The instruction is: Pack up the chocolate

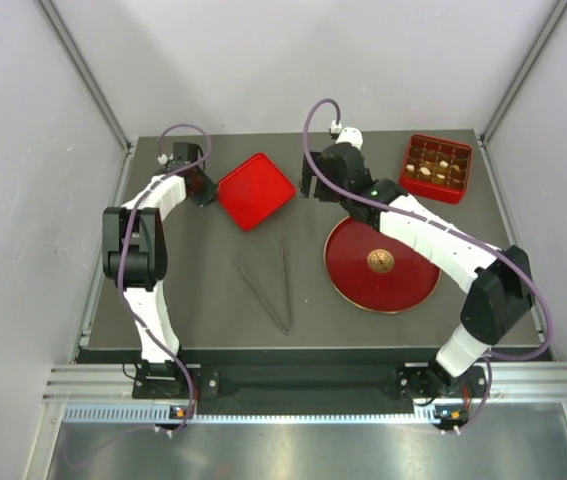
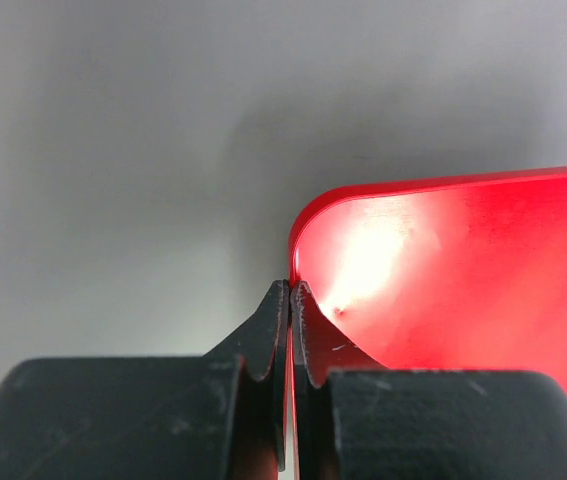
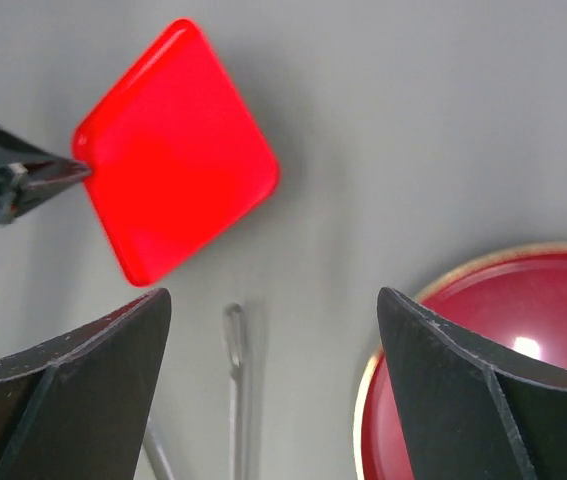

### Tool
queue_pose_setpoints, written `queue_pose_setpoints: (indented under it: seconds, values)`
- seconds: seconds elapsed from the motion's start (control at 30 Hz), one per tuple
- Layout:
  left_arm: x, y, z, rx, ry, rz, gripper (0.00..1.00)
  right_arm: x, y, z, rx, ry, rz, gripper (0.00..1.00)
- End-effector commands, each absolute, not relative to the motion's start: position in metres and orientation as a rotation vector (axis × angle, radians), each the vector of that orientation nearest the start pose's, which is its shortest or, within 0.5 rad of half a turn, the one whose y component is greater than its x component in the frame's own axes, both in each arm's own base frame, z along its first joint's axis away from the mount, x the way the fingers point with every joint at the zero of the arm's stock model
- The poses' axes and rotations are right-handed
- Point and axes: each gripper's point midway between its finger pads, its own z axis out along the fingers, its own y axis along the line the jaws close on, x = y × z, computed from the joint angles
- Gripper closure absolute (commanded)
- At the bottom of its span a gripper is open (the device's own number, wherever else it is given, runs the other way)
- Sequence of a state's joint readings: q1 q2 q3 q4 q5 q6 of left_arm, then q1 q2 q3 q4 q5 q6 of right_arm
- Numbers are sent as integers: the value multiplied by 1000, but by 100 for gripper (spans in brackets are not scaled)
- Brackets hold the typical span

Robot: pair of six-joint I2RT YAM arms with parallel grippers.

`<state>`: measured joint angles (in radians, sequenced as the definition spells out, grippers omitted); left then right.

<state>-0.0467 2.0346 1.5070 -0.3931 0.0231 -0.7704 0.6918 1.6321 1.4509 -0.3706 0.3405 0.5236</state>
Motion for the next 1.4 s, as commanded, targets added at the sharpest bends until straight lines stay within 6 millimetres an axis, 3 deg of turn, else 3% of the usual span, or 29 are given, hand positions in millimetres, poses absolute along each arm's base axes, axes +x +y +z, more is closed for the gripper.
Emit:
queue_pose_setpoints:
  seconds: [0.0,0.2,0.27,0.33,0.43,0.57,0.8,0.93,1.17,1.37]
  values:
    - [522,-71,135,-823,2189,-563,100,409,282,263,-6,2023,468,16]
    - [507,-99,174,-672,2129,-778,100,425,276,280,-148,2001,769,19]
    - [499,-109,183,-610,2124,-854,100,429,264,288,-176,1989,839,19]
    - [489,-115,186,-579,2120,-897,100,433,253,296,-176,1970,839,17]
    - [473,-128,187,-522,2125,-960,100,438,239,293,-220,1978,833,16]
    - [456,-140,186,-454,2134,-973,100,427,238,292,-299,2006,857,16]
    - [438,-152,191,-340,2114,-976,100,388,256,297,-388,1990,913,14]
    - [429,-171,209,-223,2076,-1019,100,370,265,289,-431,2041,917,14]
    - [415,-183,231,-142,2016,-1022,100,349,282,277,-476,2092,895,18]
    - [411,-182,240,-182,2011,-1038,100,335,289,272,-480,2096,899,45]
